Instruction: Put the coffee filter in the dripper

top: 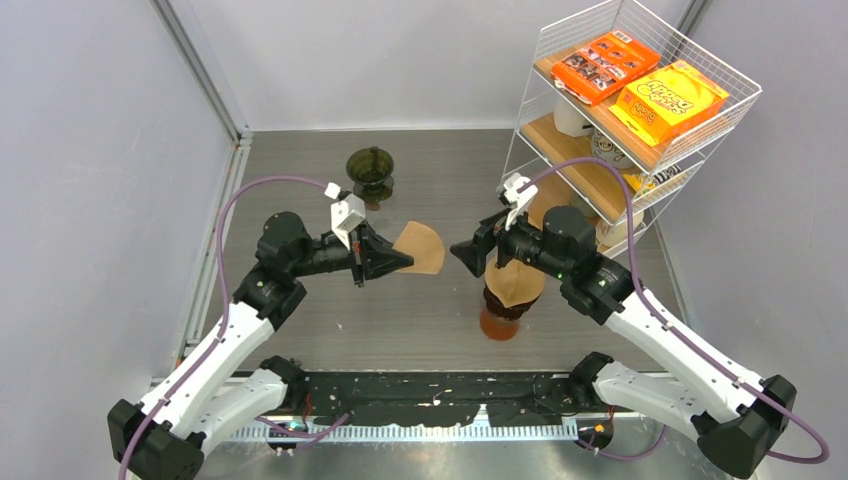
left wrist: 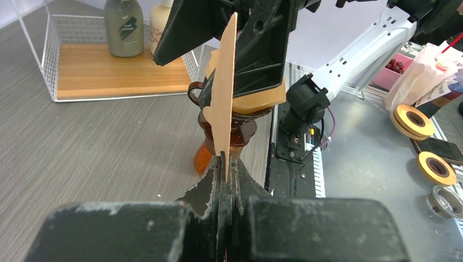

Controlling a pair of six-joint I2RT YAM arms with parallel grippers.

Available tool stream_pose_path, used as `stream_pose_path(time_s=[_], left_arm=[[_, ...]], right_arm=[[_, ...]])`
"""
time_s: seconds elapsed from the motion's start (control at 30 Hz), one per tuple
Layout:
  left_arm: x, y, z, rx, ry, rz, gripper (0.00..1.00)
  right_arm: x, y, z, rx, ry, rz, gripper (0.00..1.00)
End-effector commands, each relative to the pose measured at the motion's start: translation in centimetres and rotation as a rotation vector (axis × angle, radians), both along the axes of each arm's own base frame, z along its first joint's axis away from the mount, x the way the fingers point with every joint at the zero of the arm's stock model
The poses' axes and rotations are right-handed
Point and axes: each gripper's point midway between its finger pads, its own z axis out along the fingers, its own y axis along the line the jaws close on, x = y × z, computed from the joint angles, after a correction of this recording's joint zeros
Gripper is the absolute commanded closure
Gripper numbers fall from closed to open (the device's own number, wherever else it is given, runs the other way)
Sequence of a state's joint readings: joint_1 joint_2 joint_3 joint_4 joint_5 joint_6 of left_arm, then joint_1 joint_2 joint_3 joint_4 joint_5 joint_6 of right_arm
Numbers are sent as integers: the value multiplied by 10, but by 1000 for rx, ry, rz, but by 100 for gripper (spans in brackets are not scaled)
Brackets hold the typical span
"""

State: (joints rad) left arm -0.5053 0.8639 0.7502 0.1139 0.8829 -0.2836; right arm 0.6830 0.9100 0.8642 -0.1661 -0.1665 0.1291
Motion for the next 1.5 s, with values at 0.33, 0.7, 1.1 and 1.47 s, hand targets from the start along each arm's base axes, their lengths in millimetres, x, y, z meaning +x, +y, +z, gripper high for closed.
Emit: stream_pose_path(time_s=[0.33, 0.7, 1.1, 1.47], left_arm=[[-8, -3, 20, -27, -66, -69, 100], [-10, -3, 21, -35, -68, -84, 100], [-3, -3, 19, -32, -55, -44, 100], [2, -3, 18, -30, -49, -18, 100]], right_arm=[[-14, 14, 22, 6, -107, 155, 5], [-11, 20, 20, 12, -83, 163, 5], [-30, 28, 24, 40, -83, 271, 5], [-44, 20, 22, 33, -96, 297, 5]])
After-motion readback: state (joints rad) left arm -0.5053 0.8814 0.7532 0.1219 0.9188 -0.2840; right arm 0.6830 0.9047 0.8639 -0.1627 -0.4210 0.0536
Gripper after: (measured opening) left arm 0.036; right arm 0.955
